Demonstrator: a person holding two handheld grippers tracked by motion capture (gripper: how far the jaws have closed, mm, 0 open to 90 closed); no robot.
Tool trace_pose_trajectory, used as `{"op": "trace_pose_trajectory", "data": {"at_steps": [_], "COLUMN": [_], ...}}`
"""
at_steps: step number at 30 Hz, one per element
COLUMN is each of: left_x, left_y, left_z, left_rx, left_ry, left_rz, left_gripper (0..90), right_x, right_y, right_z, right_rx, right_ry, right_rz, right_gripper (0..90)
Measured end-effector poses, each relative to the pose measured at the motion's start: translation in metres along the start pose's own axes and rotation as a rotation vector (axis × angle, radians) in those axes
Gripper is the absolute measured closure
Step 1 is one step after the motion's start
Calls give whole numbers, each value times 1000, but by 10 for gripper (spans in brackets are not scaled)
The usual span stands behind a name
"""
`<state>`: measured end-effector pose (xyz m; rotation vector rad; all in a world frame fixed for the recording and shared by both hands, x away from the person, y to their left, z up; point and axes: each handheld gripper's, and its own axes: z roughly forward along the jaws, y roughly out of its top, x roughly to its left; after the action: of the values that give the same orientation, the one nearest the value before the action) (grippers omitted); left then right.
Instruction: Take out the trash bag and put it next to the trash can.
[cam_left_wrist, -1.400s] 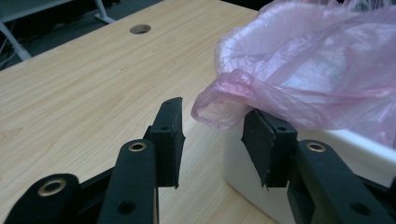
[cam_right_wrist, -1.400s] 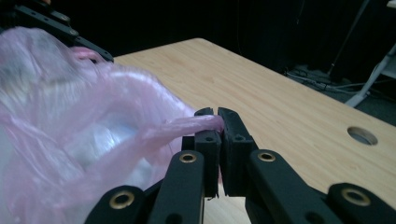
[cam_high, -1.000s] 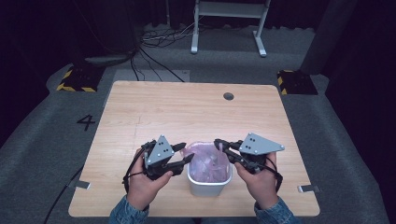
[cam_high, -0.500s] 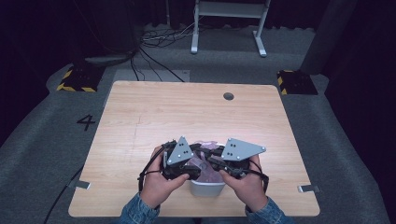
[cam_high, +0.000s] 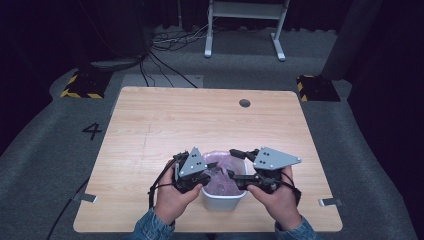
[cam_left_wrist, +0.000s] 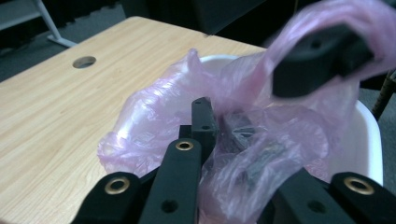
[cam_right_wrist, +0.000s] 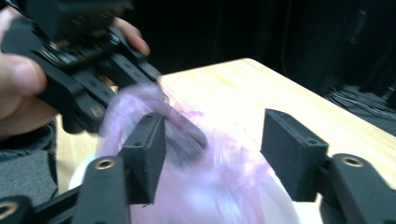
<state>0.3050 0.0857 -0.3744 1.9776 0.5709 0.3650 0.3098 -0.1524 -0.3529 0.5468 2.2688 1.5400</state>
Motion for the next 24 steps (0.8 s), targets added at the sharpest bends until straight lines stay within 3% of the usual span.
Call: {"op": "trace_pose_trajectory", "data": {"at_steps": [6, 9, 11, 18, 22, 24], "left_x": [1, 0, 0, -1, -2, -2], "left_y": [0, 1, 2, 4, 4, 4], "left_z": [-1, -1, 0, 0, -1, -3], "left_rx": [-15, -23, -21, -26, -32, -36], "left_ry": [5, 4, -2, -7, -19, -25], "left_rz": [-13, -19, -21, -28, -37, -36], "left_gripper": [868, 868, 867, 858, 844, 839], "right_x": [-17, -20, -17, 5, 13, 15], "right_y": [-13, -18, -20, -12, -8, -6], "right_z": [-30, -37, -33, -1, 17, 23], "right_rx": [20, 22, 44, 105, 162, 177], "right_ry": [-36, -18, 26, 123, 75, 74], "right_rz": [86, 122, 131, 81, 41, 37], "right_gripper": [332, 278, 263, 265, 268, 269]}}
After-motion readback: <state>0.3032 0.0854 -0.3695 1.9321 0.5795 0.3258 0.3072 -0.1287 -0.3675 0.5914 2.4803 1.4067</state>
